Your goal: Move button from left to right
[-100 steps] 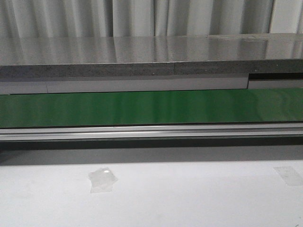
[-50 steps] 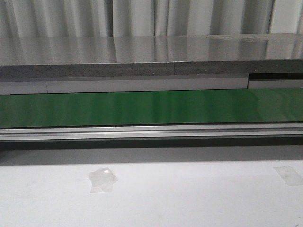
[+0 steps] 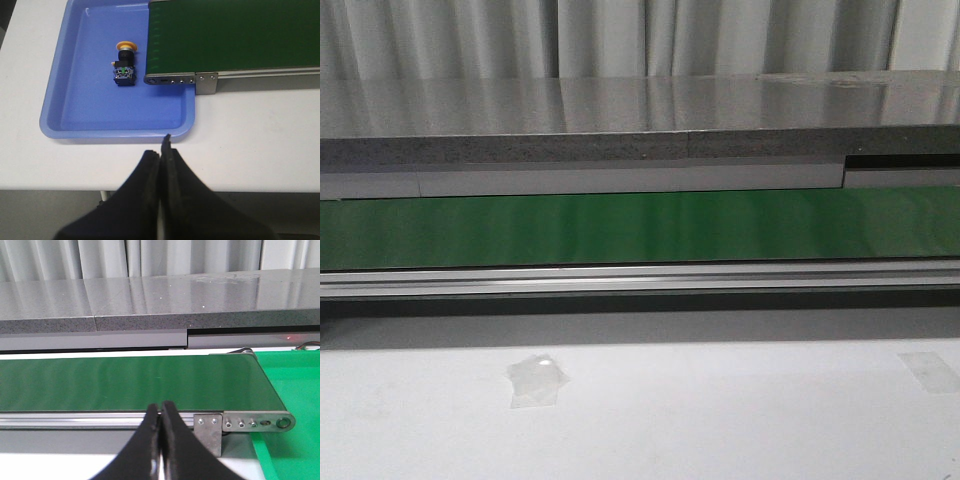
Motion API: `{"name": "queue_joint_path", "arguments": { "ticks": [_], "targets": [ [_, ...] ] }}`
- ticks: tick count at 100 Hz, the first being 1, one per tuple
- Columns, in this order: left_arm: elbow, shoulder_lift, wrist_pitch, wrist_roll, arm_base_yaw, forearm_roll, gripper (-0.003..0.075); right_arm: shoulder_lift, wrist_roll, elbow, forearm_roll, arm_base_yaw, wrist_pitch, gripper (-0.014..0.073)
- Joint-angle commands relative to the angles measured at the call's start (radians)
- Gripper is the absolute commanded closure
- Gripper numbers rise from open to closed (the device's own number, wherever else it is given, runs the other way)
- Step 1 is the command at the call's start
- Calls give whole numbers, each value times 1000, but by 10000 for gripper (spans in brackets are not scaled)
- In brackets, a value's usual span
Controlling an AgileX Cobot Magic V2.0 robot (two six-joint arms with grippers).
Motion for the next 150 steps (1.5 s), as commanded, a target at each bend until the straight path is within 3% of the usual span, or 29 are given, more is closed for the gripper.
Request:
{"name": "queue_joint_path", "arguments": {
  "ticks": [1,23,33,40,52,57,62,82,104,128,150],
  "targets": [
    [-29,25,-48,5,-5,12,740,-19,-2,-16,-10,-7,-87,662],
    [-29,30,-67,5,-5,10,734,-19,-2,-16,-10,-7,-87,662],
    [-29,30,-65,9,-5,-12,651,-19,-2,-16,-10,-7,-87,662],
    [-29,30,-65,10,-5,-30,510,-19,-2,-16,-10,-7,-87,662],
    [-29,30,-67,10,-5,-35,163,-19,-2,-16,-10,-7,-87,662],
    [-29,30,-67,10,-5,-31,68,-19,-2,-16,-10,-7,-87,662],
    [-29,30,-68,10,-5,-31,20,-19,-2,-16,-10,-7,-87,662],
    [-29,30,-68,-51,-5,-12,83,-19,-2,-16,-10,-7,-87,662],
    [-31,70,-122,-203,-5,174,103,-19,-2,-16,-10,-7,-87,662],
    [-38,255,-223,-253,3,229,103,-19,-2,-16,-10,-7,-87,662],
    [-119,452,-314,-231,114,201,103,-19,-2,-16,-10,-7,-87,662]
  ]
}}
